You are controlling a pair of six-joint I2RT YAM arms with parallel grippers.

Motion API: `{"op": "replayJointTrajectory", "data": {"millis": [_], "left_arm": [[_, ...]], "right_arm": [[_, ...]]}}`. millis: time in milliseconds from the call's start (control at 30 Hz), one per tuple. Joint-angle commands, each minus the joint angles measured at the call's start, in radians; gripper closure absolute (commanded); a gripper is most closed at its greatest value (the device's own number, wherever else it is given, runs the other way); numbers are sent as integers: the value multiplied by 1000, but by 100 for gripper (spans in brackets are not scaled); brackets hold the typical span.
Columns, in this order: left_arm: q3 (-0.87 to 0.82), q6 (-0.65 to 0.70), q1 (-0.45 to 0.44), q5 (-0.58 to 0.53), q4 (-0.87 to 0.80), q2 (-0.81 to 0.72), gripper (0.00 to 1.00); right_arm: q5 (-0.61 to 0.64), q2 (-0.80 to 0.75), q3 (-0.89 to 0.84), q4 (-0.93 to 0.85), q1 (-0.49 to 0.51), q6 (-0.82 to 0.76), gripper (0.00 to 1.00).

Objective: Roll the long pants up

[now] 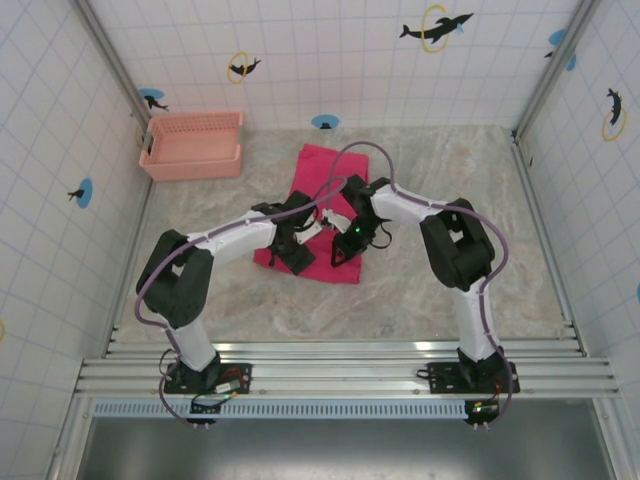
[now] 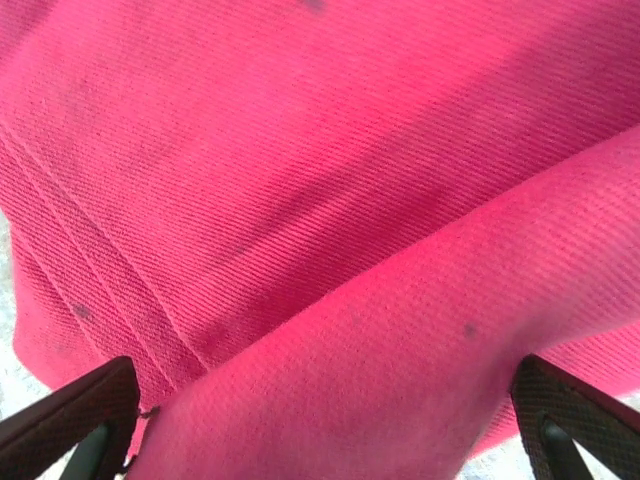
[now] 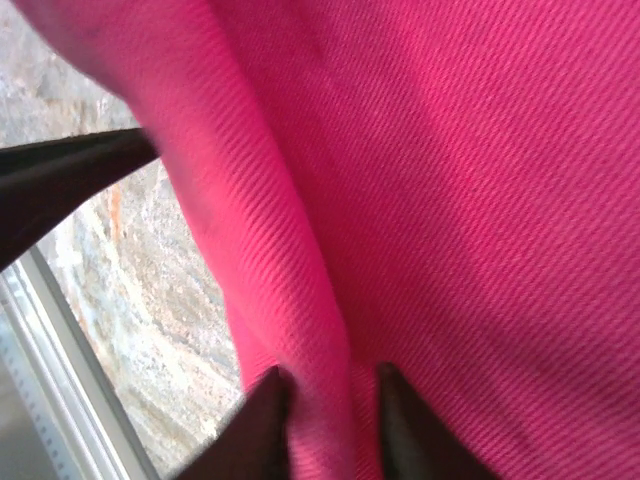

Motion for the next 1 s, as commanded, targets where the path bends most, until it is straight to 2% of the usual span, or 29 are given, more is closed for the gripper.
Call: {"op": "replayJointTrajectory", "data": {"millis": [0, 133, 267, 400, 500, 767, 967], "left_arm": [[-5, -41, 38, -17, 55, 43, 3], [-15, -54, 53, -1, 63, 46, 3], [-14, -49, 53, 16, 73, 42, 3], [-6, -43, 53, 37, 75, 49, 3], [22, -41, 55, 37, 40, 69, 3], [34, -36, 54, 65, 50, 75, 3], [67, -28, 60, 49, -1, 101, 3]], "right_arm": [[41, -53, 14, 21, 3, -12, 56], [176, -166, -33, 57, -9, 9, 40], [311, -338, -144, 128, 3, -21, 35], [511, -552, -321, 245, 128, -127, 28], [641, -625, -417, 307, 264, -195, 27], [847, -532, -493, 397, 467, -248, 27], [904, -391, -485, 470, 502, -313, 30]]}}
